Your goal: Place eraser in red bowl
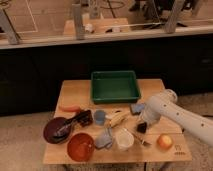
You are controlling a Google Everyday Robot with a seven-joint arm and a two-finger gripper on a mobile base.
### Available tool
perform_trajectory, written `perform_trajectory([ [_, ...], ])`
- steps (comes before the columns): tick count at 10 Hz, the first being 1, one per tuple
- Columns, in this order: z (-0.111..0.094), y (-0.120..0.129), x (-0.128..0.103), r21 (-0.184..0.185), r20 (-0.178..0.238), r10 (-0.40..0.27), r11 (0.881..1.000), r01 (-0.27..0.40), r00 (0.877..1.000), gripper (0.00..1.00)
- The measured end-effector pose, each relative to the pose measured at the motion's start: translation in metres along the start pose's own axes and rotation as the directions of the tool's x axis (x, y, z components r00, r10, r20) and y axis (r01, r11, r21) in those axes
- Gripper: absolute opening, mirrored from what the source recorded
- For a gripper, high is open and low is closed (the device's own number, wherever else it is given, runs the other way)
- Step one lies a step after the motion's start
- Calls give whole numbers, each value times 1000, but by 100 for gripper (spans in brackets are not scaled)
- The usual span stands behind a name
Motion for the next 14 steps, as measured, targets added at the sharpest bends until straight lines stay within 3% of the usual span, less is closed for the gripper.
perform_trajectory([
  [2, -39, -7, 1, 37, -15, 0, 999, 1, 1000, 0],
  [4, -92, -21, -9, 78, -17, -25, 997, 26, 1000, 0],
  [5, -106, -27, -15, 86, -14, -39, 995, 40, 999, 0],
  [12, -107, -33, -18, 89, -12, -56, 994, 57, 998, 0],
  [14, -108, -47, -37, 99, -14, -135, 986, 136, 991, 0],
])
